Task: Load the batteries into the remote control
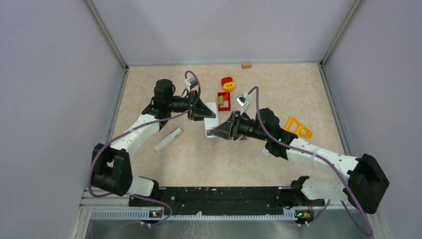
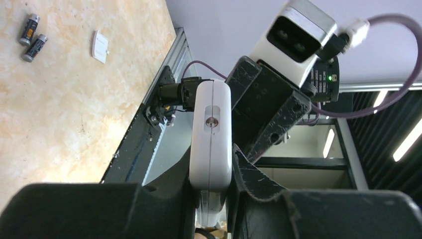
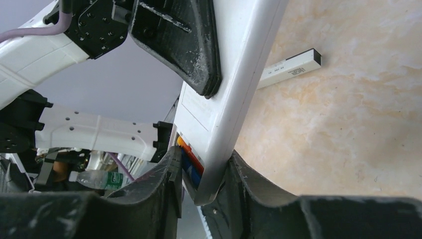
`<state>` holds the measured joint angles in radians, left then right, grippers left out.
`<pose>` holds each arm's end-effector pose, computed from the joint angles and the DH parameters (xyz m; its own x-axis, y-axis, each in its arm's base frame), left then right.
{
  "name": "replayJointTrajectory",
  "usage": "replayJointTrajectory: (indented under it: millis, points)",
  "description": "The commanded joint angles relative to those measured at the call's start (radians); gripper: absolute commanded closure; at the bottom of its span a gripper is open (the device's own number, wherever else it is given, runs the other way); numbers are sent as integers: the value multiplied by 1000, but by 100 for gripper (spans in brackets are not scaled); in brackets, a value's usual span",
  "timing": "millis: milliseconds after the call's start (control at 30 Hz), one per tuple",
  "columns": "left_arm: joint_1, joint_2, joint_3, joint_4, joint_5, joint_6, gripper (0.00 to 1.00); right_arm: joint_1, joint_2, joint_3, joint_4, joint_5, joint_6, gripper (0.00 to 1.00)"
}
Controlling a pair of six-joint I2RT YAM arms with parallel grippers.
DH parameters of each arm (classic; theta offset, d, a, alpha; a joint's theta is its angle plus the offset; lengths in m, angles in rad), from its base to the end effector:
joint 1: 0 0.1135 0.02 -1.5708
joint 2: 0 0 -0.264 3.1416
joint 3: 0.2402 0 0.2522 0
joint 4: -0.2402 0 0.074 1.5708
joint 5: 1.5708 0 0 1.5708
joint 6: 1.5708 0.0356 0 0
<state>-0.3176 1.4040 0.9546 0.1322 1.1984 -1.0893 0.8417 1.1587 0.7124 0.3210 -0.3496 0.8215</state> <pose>0.2799 -0.1269 0.2943 -0.9831 -0.0163 -0.1825 0.1794 0.1184 -0.9766 0.1693 0.2078 0.2904 -0.7355 0.2092 -0.6444 -0.5705 0.3219 0.7556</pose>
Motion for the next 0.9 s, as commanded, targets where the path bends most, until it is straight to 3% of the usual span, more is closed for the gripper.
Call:
replayJointTrajectory:
  millis: [0,100,233,300,500,700,867]
  points:
    - [-1,-40,18,9,2,-3,100,-4,22,40,16,-10,-13,74]
    - [2,-40,19,6,1,5,100,-4,19,47,3,-9,-2,70]
    - [11,-46,22,-10,-16,29,100,-7,-14,56,-53,27,-3,33]
    - [19,-51,20,-23,-31,50,100,-16,-41,55,-80,40,-12,24]
    - [49,-81,16,-84,-87,143,100,-64,-149,61,-251,136,-57,21]
    - [80,-117,-9,-100,-122,198,100,-99,-188,141,-582,410,-171,25]
    - [89,-134,-16,-112,-146,226,100,-105,-157,184,-616,358,-233,31]
